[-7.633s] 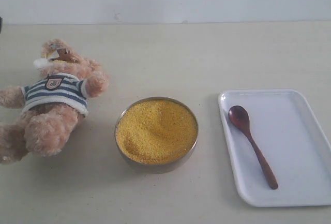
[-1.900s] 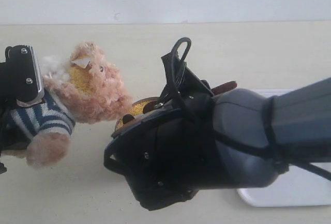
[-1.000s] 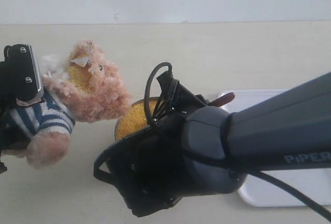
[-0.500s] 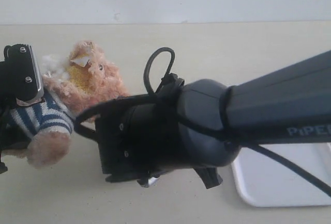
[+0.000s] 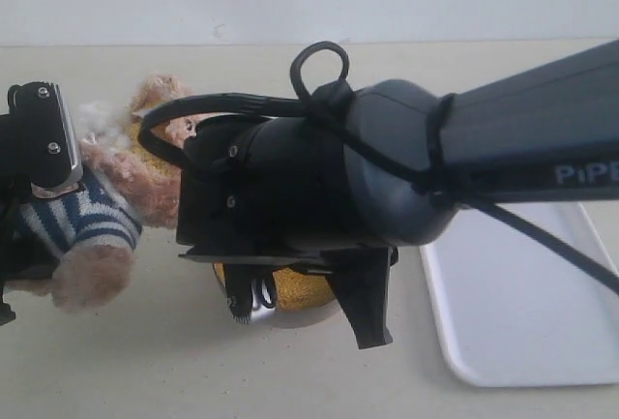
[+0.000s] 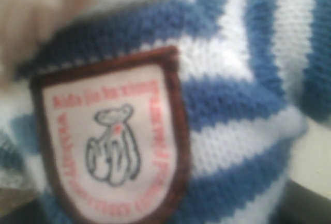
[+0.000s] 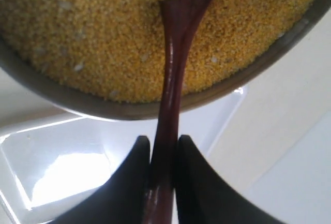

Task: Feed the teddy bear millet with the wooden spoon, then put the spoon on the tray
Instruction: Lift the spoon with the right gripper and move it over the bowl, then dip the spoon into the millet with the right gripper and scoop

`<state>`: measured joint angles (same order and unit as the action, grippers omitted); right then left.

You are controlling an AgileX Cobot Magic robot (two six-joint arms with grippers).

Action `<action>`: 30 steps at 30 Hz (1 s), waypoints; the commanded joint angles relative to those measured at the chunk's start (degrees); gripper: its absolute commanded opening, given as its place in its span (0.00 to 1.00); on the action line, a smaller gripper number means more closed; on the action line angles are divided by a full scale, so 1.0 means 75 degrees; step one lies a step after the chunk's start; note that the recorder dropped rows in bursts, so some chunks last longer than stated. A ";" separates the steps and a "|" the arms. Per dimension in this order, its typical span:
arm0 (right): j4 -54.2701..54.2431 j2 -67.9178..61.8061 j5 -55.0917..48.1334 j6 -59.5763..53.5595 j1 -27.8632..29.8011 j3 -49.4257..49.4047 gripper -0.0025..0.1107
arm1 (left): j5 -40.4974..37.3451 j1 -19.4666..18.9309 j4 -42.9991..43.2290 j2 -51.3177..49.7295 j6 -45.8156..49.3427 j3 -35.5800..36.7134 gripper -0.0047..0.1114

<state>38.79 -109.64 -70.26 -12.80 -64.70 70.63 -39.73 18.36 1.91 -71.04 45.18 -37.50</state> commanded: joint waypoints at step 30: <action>-0.2984 0.0440 0.0040 0.0258 0.1123 0.0647 0.02 | 0.0231 0.0024 -0.0164 0.0090 -0.0079 0.0007 0.07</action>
<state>19.57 -107.17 -70.07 -11.18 -57.54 75.25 -39.52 18.36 1.50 -71.04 45.18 -37.50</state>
